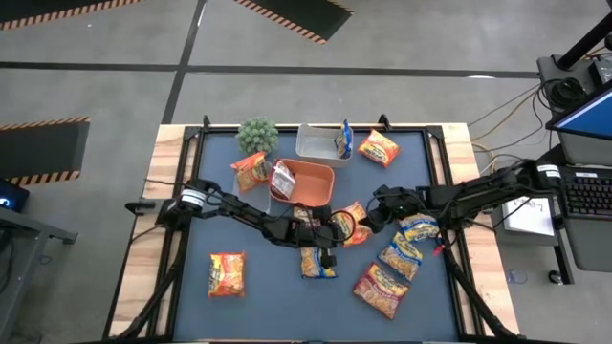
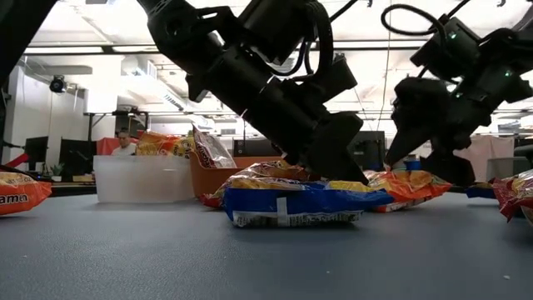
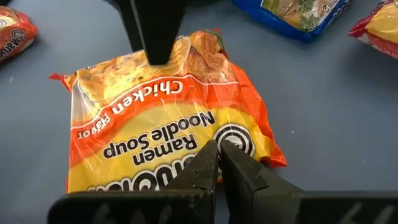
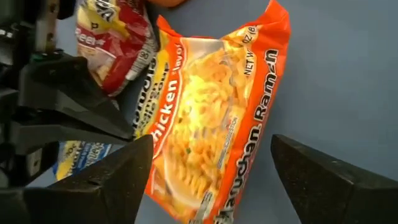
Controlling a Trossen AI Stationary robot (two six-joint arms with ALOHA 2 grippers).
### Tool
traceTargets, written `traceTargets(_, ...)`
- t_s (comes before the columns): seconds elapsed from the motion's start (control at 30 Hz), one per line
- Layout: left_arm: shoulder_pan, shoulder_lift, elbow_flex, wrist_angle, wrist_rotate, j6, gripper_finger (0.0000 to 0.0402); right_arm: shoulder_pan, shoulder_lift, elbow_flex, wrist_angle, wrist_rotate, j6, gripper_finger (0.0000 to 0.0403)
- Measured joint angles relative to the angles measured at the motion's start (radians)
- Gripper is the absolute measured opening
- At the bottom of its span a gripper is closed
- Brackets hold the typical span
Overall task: Sort Maruchan noodles
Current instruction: Put the orange noodle pack into the transparent bin
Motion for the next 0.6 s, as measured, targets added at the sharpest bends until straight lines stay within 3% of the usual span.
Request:
traceTargets(0.3,-0.001,0.000,-0.002,-0.008,0.000,0.000,0.0001,0.000,0.164,0.000,0.310,-0.097,-0.032,0.0299)
traceTargets(0.47,-0.001,0.000,-0.002,-0.008,0.000,0.000,0.0001,0.000,0.196,0.000,0.342,-0.105,-0.033,0.0275)
traceTargets(0.6,0.000,0.000,-0.002,-0.005,0.000,0.000,0.0001,0.000,0.210,0.000,0.347,-0.104,-0.034,0.0233)
